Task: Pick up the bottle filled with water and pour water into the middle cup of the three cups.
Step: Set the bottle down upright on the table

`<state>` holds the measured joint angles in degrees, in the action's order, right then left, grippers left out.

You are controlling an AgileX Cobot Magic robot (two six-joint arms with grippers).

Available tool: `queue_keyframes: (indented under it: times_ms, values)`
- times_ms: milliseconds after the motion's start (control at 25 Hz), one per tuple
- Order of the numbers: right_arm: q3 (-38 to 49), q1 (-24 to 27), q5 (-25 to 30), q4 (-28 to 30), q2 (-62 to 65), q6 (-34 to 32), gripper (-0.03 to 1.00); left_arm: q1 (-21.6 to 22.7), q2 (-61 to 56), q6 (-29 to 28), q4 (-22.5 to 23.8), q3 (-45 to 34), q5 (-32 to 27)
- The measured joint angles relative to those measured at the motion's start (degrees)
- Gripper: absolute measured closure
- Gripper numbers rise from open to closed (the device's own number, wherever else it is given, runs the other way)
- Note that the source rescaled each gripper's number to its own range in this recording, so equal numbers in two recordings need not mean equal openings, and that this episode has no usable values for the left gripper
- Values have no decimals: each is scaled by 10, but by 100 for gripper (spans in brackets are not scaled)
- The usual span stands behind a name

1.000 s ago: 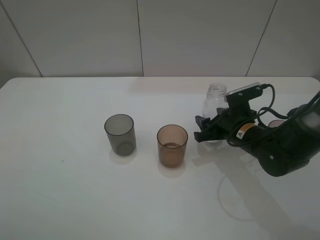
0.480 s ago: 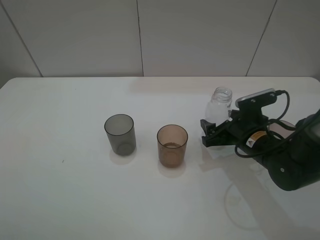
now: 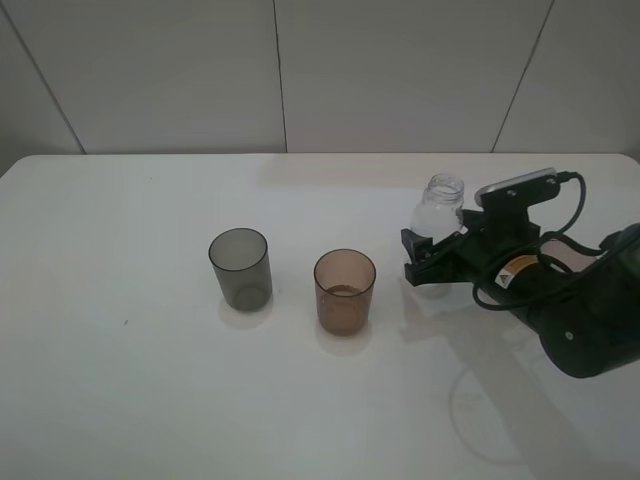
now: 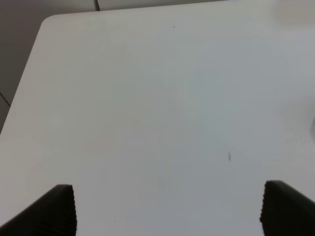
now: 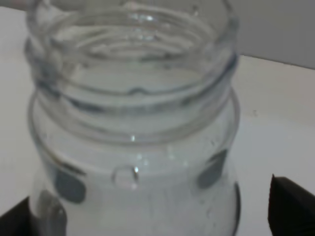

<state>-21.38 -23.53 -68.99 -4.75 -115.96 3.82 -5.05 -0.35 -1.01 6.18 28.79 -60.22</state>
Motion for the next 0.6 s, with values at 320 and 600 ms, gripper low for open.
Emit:
queue_keyframes:
  times_ms: [320, 600]
  values:
    - [0, 0, 0, 1, 47, 0, 24, 0, 0, 0, 0, 0, 0]
    - [0, 0, 0, 2, 86, 0, 24, 0, 0, 0, 0, 0, 0]
